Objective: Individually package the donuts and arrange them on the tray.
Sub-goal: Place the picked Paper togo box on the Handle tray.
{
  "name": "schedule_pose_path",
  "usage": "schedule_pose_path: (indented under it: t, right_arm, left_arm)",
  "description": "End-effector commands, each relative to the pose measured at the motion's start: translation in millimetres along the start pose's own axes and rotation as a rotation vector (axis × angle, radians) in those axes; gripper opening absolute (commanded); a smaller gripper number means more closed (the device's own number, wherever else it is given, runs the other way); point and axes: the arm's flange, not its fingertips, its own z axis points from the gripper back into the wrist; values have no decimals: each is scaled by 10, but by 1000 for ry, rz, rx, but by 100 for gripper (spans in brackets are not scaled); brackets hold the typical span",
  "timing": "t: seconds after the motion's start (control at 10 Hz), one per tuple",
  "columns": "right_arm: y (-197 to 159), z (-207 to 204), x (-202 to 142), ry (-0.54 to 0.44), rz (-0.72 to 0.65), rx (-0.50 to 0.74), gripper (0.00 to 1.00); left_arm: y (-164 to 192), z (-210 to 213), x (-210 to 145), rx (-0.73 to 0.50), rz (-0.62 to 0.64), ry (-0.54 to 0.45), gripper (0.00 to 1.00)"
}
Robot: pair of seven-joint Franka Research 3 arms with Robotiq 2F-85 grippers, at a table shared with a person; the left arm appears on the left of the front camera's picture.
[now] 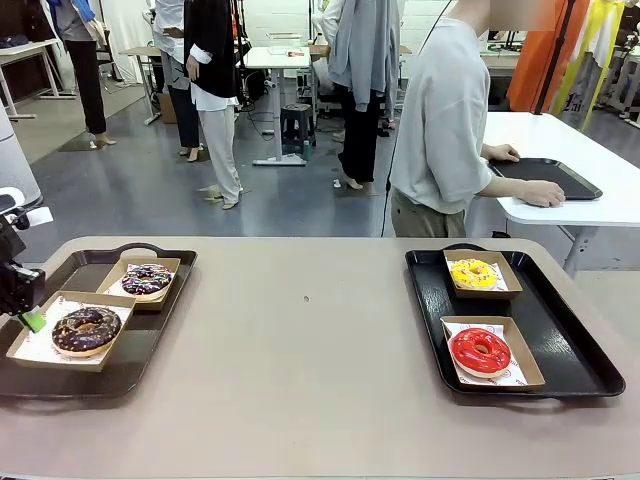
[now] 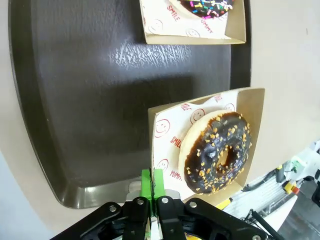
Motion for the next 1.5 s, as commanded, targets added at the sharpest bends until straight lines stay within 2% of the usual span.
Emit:
schedule_pose_path:
  t: [0.0,0.5,0.9,1.4]
  right_arm:
    - [-5,3,-6,1,0,8,100]
    - [-5,3,-6,1,0,8,100]
    - [-5,3,-6,1,0,8,100]
    - [-5,3,-6,1,0,8,100]
  left_arm:
    - [-74,-94,-20,58,-19,-26,1]
    - [-234,-259,55,139,8,-35,1]
    - [-323,-333,147,163,59,-52,1]
    - [-367,-402,231,190,56,-38,1]
